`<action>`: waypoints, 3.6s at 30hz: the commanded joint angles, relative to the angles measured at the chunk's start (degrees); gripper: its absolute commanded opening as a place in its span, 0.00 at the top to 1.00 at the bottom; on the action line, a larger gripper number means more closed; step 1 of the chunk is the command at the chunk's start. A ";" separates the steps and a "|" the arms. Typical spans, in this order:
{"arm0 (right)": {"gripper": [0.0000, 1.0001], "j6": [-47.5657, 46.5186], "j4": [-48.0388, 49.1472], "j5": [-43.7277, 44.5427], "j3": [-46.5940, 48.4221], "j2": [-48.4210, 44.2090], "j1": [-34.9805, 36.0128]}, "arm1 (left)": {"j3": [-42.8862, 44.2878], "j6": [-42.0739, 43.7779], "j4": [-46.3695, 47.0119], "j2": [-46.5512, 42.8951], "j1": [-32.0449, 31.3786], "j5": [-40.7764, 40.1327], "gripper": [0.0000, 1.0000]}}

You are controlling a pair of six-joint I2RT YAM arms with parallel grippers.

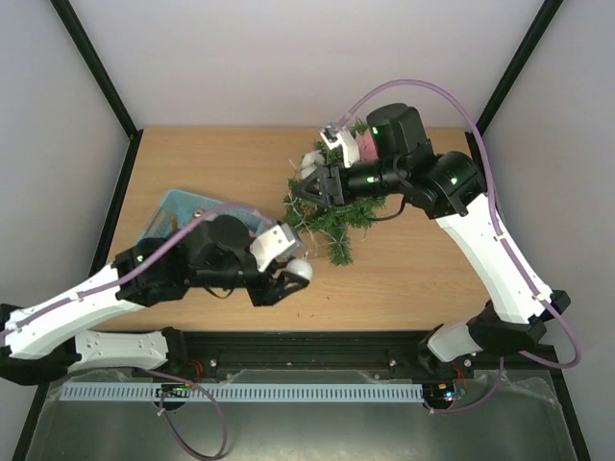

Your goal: Decorate the small christmas tree

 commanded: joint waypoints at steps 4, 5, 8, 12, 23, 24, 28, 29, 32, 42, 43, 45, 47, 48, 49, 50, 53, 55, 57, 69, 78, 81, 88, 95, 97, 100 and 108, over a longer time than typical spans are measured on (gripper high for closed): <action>0.59 1.50 -4.10 -4.98 -7.87 -6.87 0.16 | 0.51 -5.63 -4.45 -0.32 -10.23 -16.96 0.53; 0.59 1.60 -4.36 -5.32 -9.64 -8.12 0.19 | 0.48 -6.23 -4.89 -0.42 -11.79 -19.48 0.53; 0.59 2.16 -3.30 -7.24 -16.86 -12.25 0.15 | -0.29 -7.37 -5.16 -0.64 -16.12 -26.56 0.53; 0.59 4.65 1.75 -11.47 -25.04 -16.31 0.19 | -1.98 -6.83 -2.85 -0.91 -17.37 -28.20 0.53; 0.63 6.18 7.99 -15.82 -29.91 -15.90 0.23 | -2.51 -6.10 -0.97 -1.19 -17.46 -25.99 0.54; 0.63 5.92 8.20 -15.83 -30.00 -15.60 0.28 | -2.54 -6.12 -0.84 -1.10 -17.50 -25.75 0.54; 0.61 4.76 8.50 -14.87 -28.48 -14.01 0.78 | -2.68 -6.16 -0.55 -0.75 -17.48 -24.91 0.54; 0.61 4.38 8.20 -14.69 -27.74 -13.37 1.08 | -2.72 -6.16 -0.47 -0.77 -17.51 -24.81 0.54; 0.62 3.84 8.02 -14.02 -26.45 -12.04 2.44 | -2.64 -6.16 -0.42 -0.71 -17.47 -24.39 0.54; 0.63 4.02 8.33 -11.44 -25.19 -10.27 4.54 | -3.16 -6.93 -0.35 -1.39 -17.53 -23.96 0.54; 0.64 4.01 8.34 -11.43 -25.18 -10.31 4.55 | -3.21 -6.95 -0.37 -1.49 -17.62 -24.00 0.54; 0.67 3.92 8.12 -11.27 -25.18 -10.16 4.67 | -3.25 -6.95 -0.39 -1.70 -17.55 -24.02 0.54; 0.67 3.83 7.97 -11.07 -25.18 -10.04 4.82 | -3.30 -6.98 -0.38 -1.77 -17.55 -23.92 0.55; 0.67 3.76 7.96 -10.95 -25.18 -10.05 4.98 | -3.32 -7.03 -0.39 -1.90 -17.60 -23.92 0.54; 0.67 3.70 7.92 -10.87 -25.25 -9.97 5.12 | -3.34 -7.04 -0.38 -1.88 -17.52 -23.84 0.55; 0.67 3.66 7.94 -10.76 -25.31 -9.92 5.16 | -3.34 -7.04 -0.37 -1.92 -17.55 -23.83 0.55; 0.68 3.50 7.99 -10.53 -25.36 -9.62 5.53 | -3.43 -7.04 -0.29 -2.04 -17.60 -23.66 0.55; 0.68 3.49 8.22 -10.38 -25.27 -9.46 5.65 | -3.52 -7.04 -0.29 -2.16 -17.55 -23.57 0.55; 0.68 3.50 8.39 -10.22 -25.27 -9.31 5.76 | -3.57 -7.08 -0.29 -2.22 -17.55 -23.48 0.55; 0.78 3.65 9.21 -10.26 -24.72 -8.29 5.78 | -4.22 -7.73 -0.17 -3.19 -17.55 -23.92 0.56; 0.87 4.08 9.81 -10.60 -25.03 -8.55 5.85 | -4.66 -7.57 0.15 -3.22 -17.60 -24.06 0.56; 0.90 4.26 10.02 -10.74 -25.01 -8.63 5.85 | -4.81 -7.55 0.13 -3.20 -17.60 -24.42 0.56; 0.99 4.76 10.53 -10.80 -25.05 -9.26 5.85 | -5.27 -7.72 -0.03 -3.28 -17.55 -25.20 0.56; 0.99 5.19 10.93 -10.38 -25.15 -9.86 5.92 | -5.33 -7.79 -0.13 -3.12 -17.55 -25.50 0.56; 0.99 5.36 11.18 -10.05 -25.18 -10.12 5.86 | -5.36 -7.86 -0.20 -3.09 -17.60 -25.71 0.56; 0.99 5.61 11.80 -9.92 -25.35 -10.45 5.85 | -5.36 -8.24 -0.11 -3.17 -17.60 -26.25 0.53; 0.99 6.74 14.22 -8.87 -27.21 -12.21 5.87 | -5.44 -8.54 0.59 -3.35 -17.56 -26.55 0.50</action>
